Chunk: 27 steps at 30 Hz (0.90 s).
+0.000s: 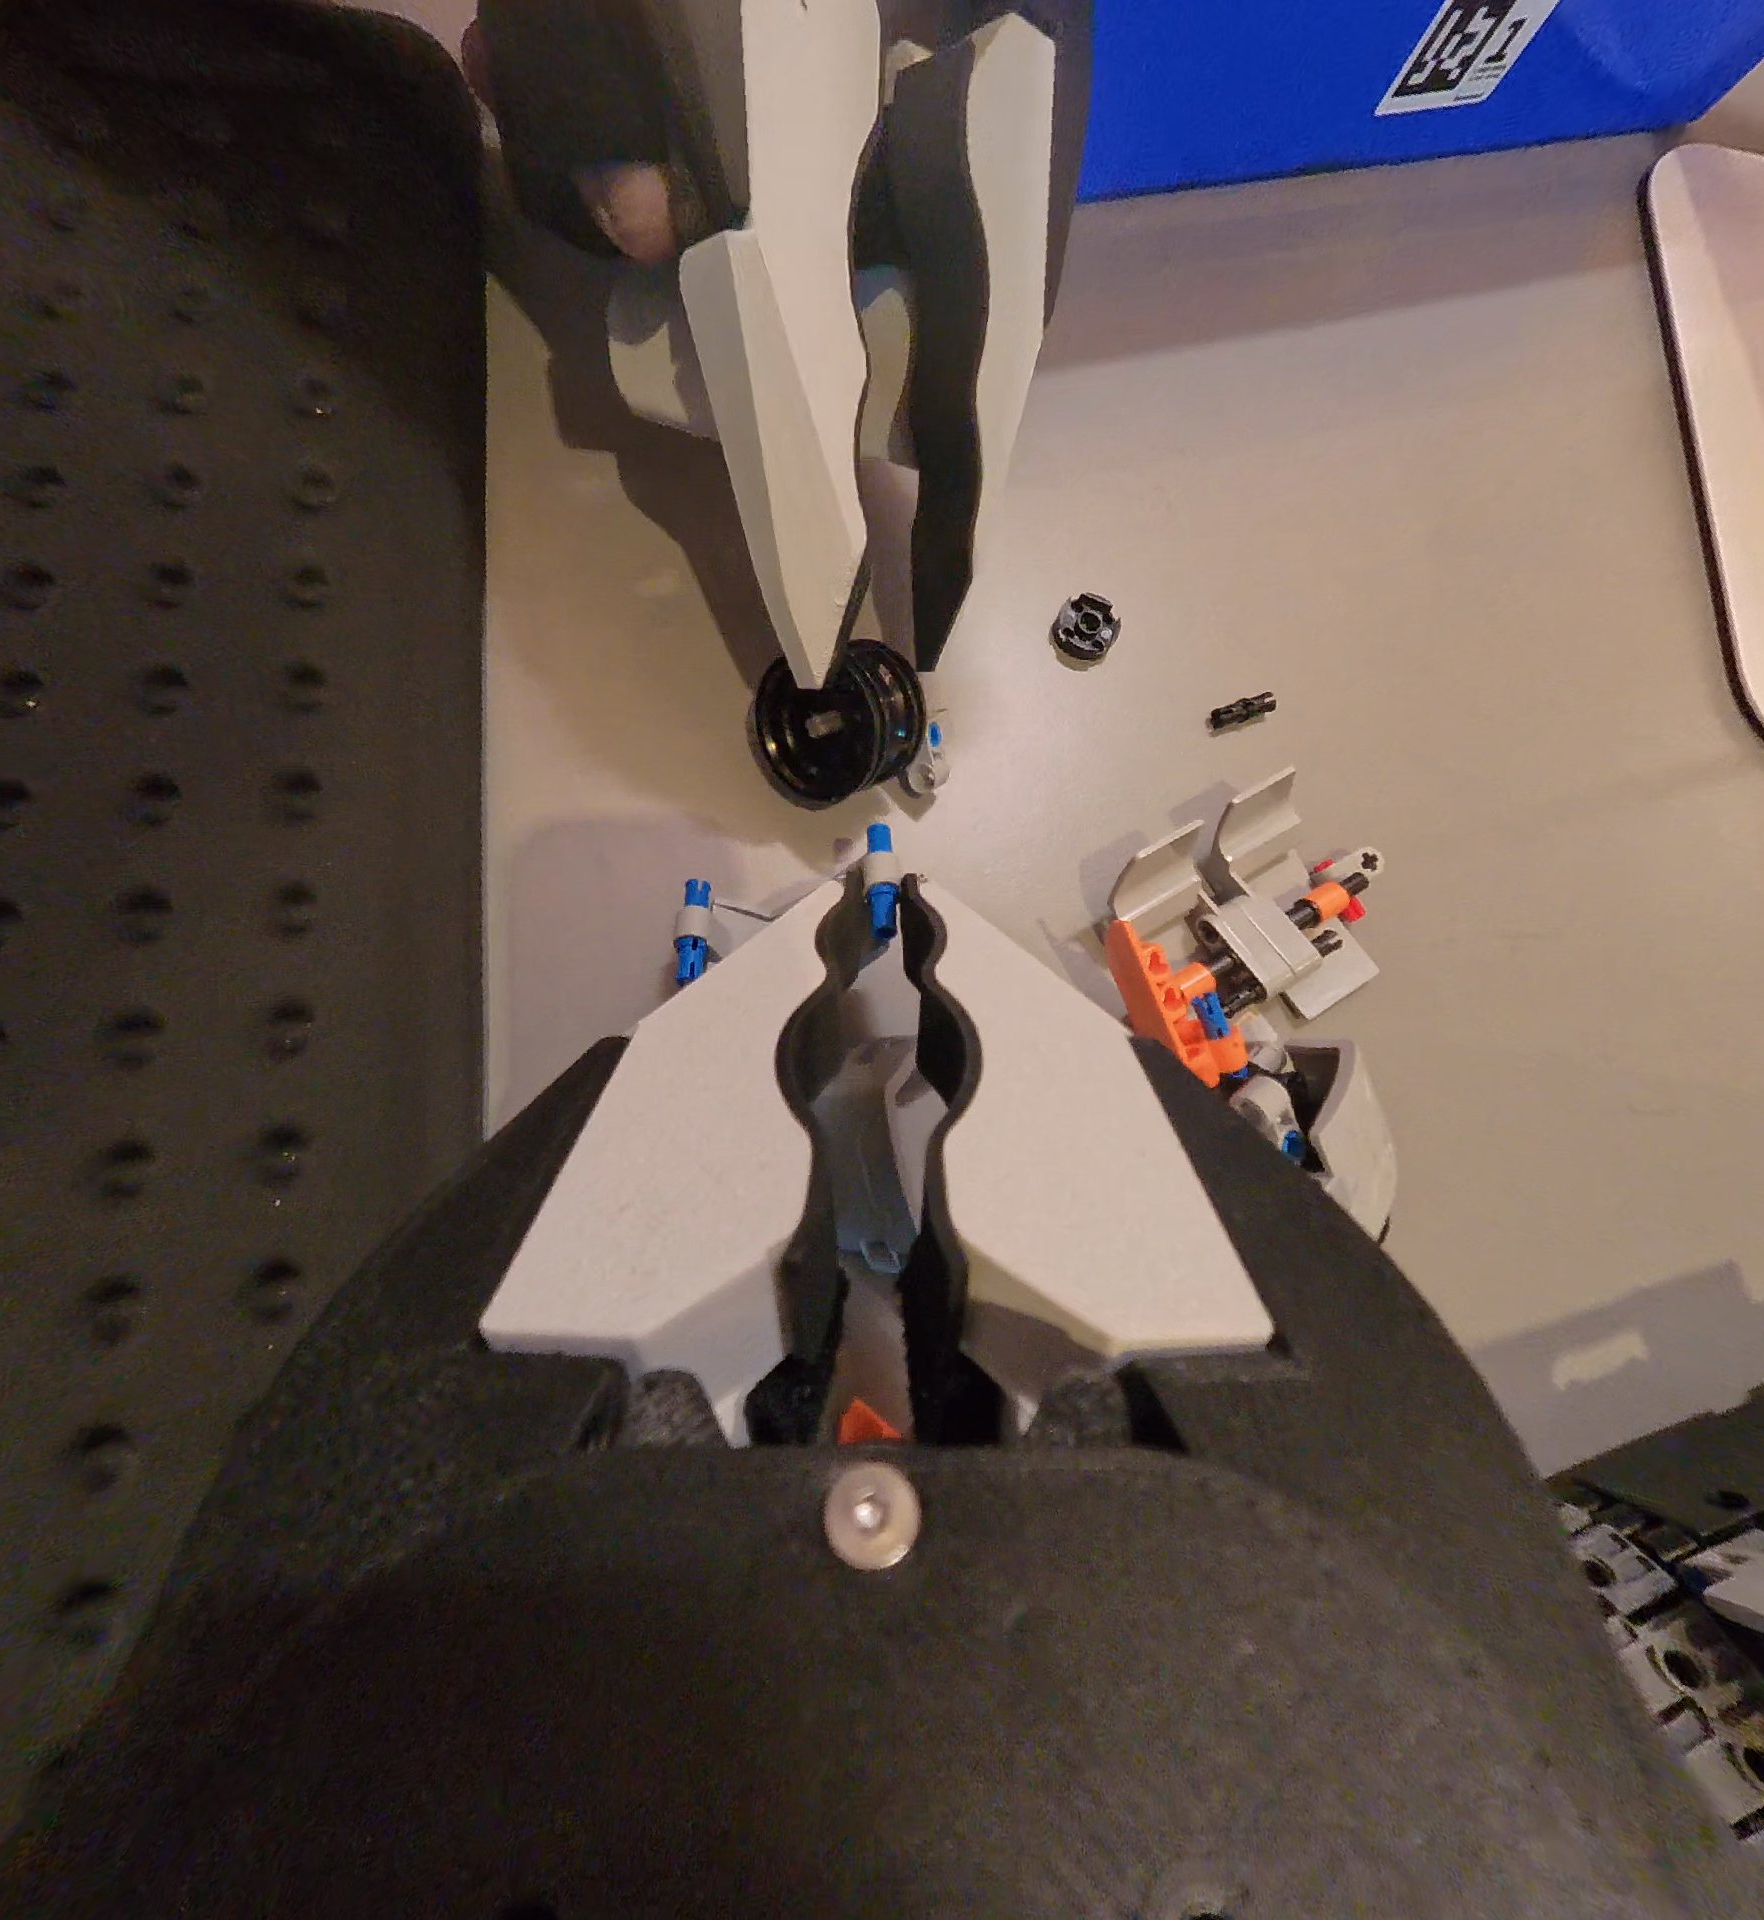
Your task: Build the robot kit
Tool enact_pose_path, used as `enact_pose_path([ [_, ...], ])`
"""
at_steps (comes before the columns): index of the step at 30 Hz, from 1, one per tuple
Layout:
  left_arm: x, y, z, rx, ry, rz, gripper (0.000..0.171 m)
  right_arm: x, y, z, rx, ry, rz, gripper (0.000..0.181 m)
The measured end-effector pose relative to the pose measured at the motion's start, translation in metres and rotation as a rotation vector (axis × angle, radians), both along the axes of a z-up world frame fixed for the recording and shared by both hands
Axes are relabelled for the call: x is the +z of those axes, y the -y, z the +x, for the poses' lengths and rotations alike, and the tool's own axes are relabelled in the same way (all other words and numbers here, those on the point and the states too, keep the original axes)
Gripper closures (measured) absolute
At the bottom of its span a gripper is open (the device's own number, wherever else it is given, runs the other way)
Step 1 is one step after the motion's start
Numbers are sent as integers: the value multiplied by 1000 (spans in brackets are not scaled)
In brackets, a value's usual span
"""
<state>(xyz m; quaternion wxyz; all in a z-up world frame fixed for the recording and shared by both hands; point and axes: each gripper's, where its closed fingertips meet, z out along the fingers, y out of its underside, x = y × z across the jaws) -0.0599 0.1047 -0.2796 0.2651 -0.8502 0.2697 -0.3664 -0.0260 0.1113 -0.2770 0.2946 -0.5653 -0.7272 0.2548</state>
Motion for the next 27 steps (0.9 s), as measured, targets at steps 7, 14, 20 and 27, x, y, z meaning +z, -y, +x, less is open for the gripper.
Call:
enact_pose_path([
  [7, 1, -3, -2, -49, -79, 37, 118, -2, 0, -1, -8, 4, -6, 177],
  [14, -13, -1, 6, -124, -164, 8, 126, -2, 0, -2, -9, 2, -2, 177],
  [20, -7, -5, 11, -100, -119, 55, 138, -1, -1, -1, -16, -4, -3, 177],
  [27, 9, -10, 13, -25, -1, 114, 138, 4, -5, -6, -49, -45, 16, 177],
])
